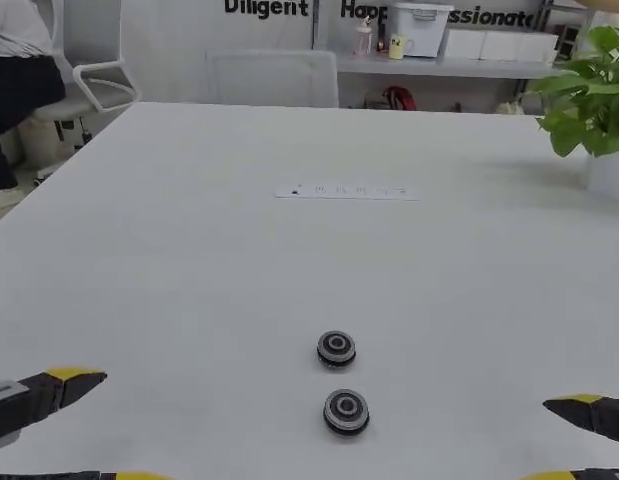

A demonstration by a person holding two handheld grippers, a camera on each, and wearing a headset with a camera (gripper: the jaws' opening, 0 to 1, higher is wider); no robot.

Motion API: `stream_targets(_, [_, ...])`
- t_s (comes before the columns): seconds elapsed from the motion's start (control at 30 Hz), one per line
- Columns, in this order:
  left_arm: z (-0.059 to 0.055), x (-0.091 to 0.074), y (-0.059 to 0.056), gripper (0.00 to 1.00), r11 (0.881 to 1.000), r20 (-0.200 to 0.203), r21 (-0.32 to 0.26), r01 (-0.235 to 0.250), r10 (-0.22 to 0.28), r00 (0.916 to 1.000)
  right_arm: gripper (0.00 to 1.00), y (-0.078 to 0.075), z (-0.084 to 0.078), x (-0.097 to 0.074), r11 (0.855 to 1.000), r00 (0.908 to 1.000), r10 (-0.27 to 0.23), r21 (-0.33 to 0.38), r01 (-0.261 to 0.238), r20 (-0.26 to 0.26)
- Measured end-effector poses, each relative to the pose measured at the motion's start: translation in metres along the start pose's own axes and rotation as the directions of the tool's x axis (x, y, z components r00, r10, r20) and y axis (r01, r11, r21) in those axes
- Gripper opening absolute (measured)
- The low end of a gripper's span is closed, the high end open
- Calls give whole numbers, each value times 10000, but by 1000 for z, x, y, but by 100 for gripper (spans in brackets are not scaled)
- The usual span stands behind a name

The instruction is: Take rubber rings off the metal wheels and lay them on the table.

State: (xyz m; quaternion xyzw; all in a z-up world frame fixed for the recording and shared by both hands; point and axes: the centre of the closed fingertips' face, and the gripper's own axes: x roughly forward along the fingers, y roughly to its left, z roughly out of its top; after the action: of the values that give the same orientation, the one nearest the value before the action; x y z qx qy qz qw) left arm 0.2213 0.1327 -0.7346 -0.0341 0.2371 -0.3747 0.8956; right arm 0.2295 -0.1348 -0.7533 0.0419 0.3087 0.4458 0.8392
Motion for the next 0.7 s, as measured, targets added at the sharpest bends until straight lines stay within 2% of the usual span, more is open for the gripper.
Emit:
stream_targets(0.3, [17,0,1,100,9994,79,320,159,-162,9998,100,1,1,4,9997,9998,175,-147,-175,4])
stream_targets(0.5, [35,3,5,100,9970,183,730,258,-272,9995,100,0,5,6,9994,9996,289,-175,-288,70])
stream_targets(0.7, [57,5,2,100,9883,247,1457,461,-502,9984,100,-5,18,9,9991,9994,299,-319,-294,159])
